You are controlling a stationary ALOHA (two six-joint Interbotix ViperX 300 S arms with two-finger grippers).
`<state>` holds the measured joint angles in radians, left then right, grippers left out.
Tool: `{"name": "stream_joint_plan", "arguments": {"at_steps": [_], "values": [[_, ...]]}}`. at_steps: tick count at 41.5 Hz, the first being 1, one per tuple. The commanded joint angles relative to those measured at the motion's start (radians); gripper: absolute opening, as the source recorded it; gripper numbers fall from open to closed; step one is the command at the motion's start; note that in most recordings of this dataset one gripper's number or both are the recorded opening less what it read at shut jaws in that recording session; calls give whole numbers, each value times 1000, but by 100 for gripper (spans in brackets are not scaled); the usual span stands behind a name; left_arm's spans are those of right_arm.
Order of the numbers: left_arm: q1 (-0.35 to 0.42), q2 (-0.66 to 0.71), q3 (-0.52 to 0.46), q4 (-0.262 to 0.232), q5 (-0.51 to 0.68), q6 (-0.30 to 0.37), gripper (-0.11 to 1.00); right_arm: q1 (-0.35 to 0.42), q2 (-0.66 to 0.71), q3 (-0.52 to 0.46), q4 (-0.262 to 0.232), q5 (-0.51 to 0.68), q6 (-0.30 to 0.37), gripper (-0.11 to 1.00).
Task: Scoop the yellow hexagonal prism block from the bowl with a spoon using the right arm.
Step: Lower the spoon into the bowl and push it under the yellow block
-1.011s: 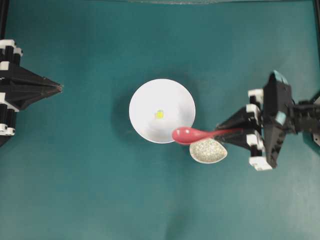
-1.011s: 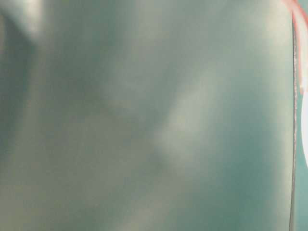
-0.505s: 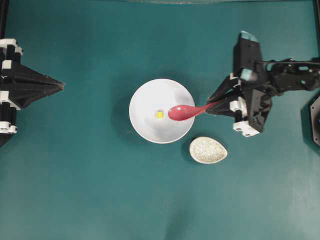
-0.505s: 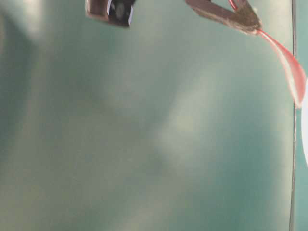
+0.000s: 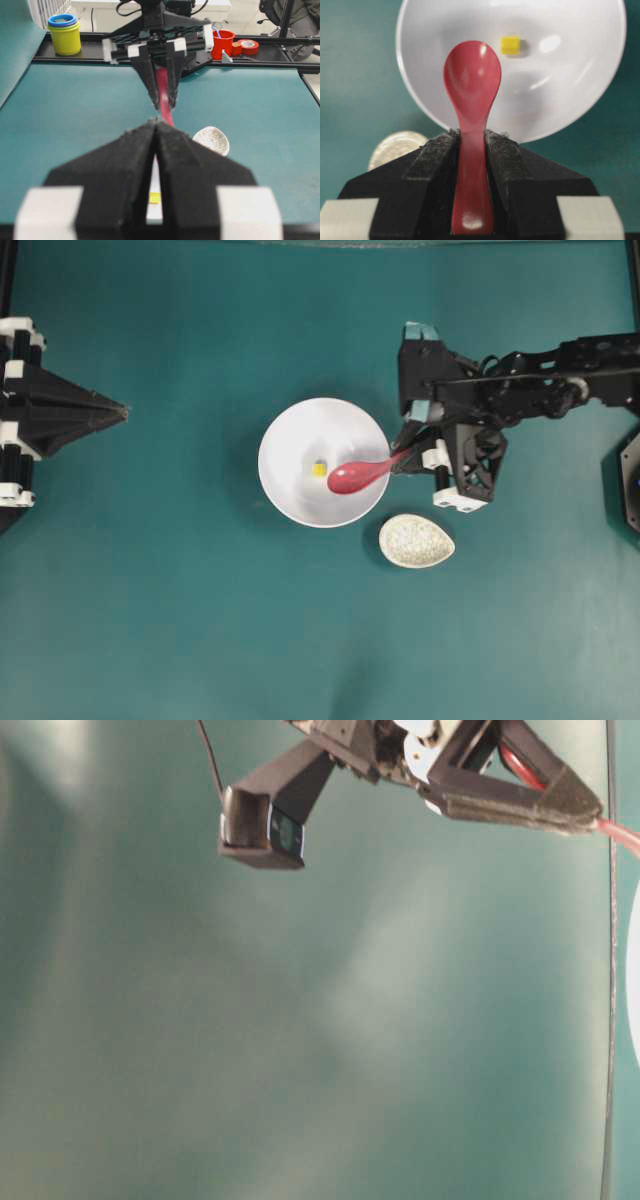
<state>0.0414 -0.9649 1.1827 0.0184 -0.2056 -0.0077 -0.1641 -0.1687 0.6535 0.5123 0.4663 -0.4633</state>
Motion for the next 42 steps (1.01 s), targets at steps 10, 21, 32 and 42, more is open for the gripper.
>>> {"name": "stream_joint_plan", "arguments": {"at_steps": [10,21,32,42], "values": [[3,9,-20,2,-6,5,0,-3,48,-67,-112,57,112,24],[3,9,-20,3,-9,5,0,-3,101,-89,-132,57,135,24],[3,9,-20,3,-9,6,0,5,153,-120,-132,38,133,24],[3,8,-20,3,-9,6,0,20,189,-133,-130,-34,135,24]]}}
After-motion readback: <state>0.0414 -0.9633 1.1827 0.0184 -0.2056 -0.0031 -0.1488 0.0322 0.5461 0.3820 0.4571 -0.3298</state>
